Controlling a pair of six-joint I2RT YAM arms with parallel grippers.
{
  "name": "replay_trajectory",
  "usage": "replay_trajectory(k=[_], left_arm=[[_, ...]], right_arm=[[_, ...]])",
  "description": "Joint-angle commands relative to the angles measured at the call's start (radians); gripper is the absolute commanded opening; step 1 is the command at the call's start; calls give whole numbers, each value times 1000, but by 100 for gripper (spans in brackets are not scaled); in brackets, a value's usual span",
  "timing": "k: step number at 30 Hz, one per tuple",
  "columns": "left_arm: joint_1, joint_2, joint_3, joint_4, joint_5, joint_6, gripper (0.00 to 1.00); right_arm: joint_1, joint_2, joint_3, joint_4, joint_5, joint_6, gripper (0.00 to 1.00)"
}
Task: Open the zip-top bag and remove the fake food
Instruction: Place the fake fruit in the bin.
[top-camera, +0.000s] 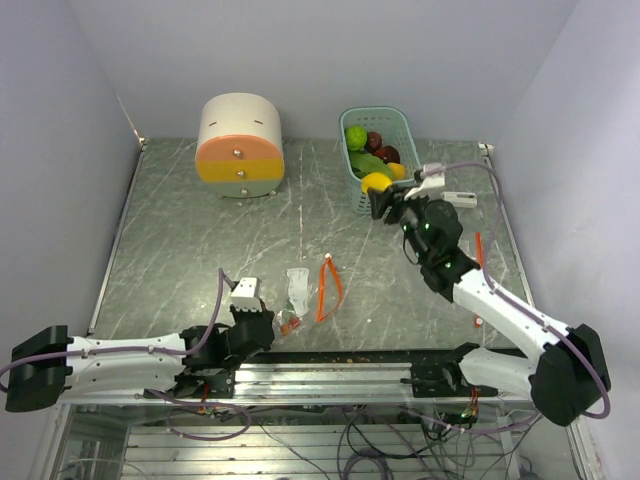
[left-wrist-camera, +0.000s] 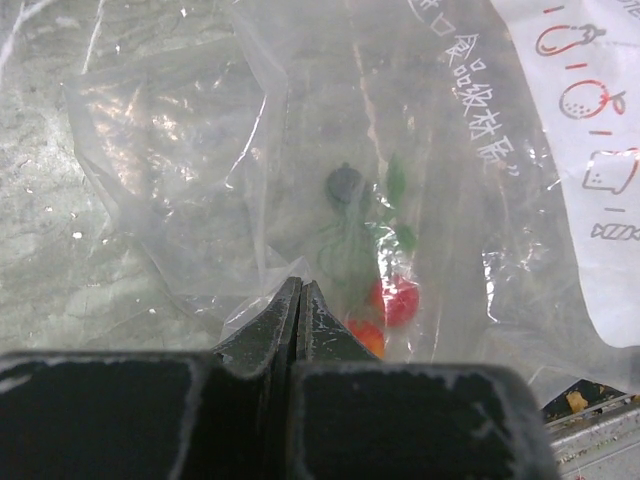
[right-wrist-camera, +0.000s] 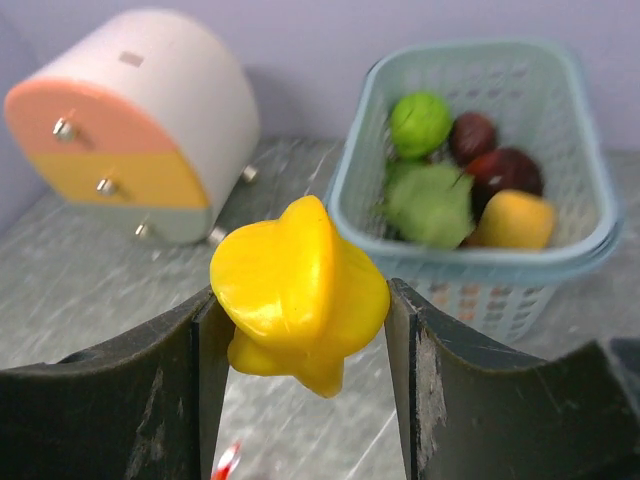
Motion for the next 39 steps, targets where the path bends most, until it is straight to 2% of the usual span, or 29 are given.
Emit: replay_trajectory(k=[1, 5, 9, 25, 32, 39], left_arm=[[-2, -41, -45, 35, 17, -25, 7], [-2, -76, -54, 31, 12, -26, 7], [-2, -72, -45, 21, 15, -27, 7], [-2, -54, -33, 6, 51, -30, 7], [-2, -30, -32, 19, 45, -29, 7], [-2, -5, -18, 20, 38, -21, 7]], right_arm=[[-125, 94, 151, 0, -58, -54, 31], [-246, 233, 272, 58, -169, 17, 31], [-303, 393, 413, 59, -186, 41, 32], [-355, 807, 761, 14, -200, 2, 41], [-355, 794, 743, 23, -212, -27, 55], [-355, 569, 582, 107, -218, -27, 61]])
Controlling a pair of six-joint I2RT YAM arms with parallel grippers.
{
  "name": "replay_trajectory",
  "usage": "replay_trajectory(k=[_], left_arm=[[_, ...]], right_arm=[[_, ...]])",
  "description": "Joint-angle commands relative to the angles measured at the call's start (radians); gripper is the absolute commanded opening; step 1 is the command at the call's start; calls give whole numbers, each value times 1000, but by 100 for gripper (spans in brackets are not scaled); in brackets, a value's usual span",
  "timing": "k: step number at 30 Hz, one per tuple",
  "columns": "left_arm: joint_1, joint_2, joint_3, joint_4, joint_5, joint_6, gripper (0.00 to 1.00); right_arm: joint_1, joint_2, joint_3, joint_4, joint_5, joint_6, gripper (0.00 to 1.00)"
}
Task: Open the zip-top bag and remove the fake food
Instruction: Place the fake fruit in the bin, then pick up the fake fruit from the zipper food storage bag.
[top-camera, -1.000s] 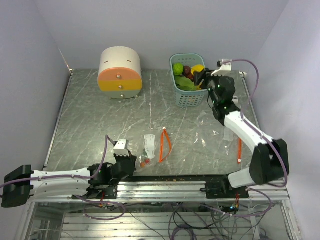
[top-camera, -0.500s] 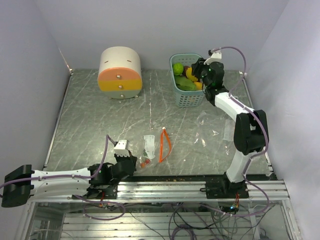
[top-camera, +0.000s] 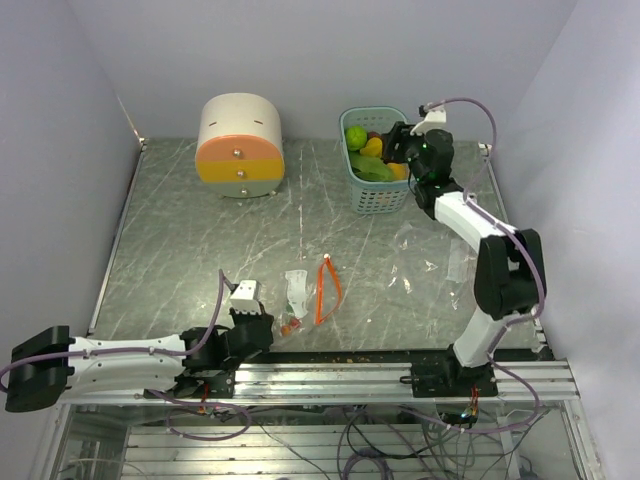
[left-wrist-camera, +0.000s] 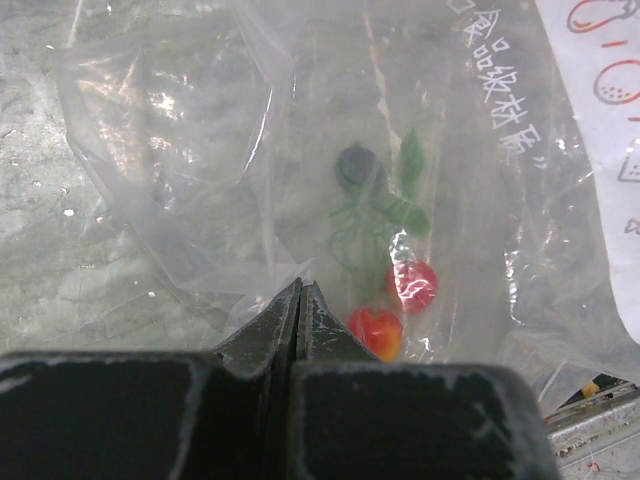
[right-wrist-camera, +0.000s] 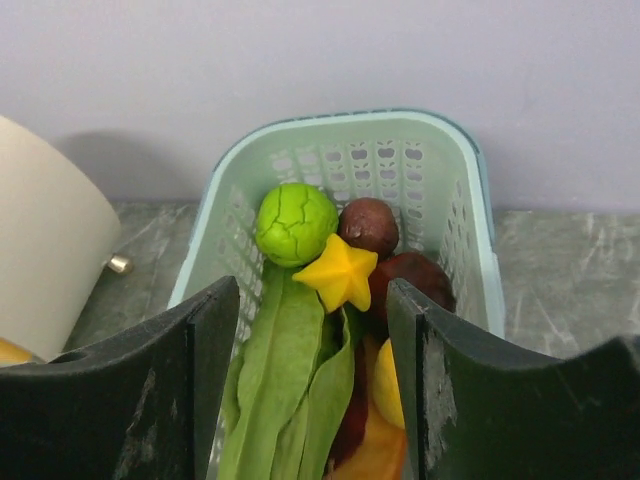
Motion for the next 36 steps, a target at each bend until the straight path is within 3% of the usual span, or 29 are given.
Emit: replay_trajectory(k=[1, 5, 7, 8, 12, 19, 27, 36], left_arm=[[-2, 14, 30, 4, 0, 5, 7], [-2, 1, 36, -8, -2, 5, 7], [-2, -15, 34, -8, -1, 7, 7], [-2, -32, 34, -23, -1, 5, 7], [-2, -48, 30, -34, -8, -7, 7], [-2, -21, 33, -17, -22, -13, 7], [-3, 36, 50, 17, -13, -5, 7], [-3, 66, 38, 60, -13, -10, 7]], right_arm=[[-3, -201, -110, 102, -13, 1, 61], [-2, -383, -267, 132, -49, 73, 61], [3, -476, -389, 165, -96, 124, 60], [21, -584, -545, 195, -137, 170, 60], [58, -780, -748, 160, -175, 245, 61], [249, -981, -964, 68, -105, 261, 60], [360, -1015, -1076, 23, -96, 308, 59], [505, -853, -1156, 219, -72, 396, 48]])
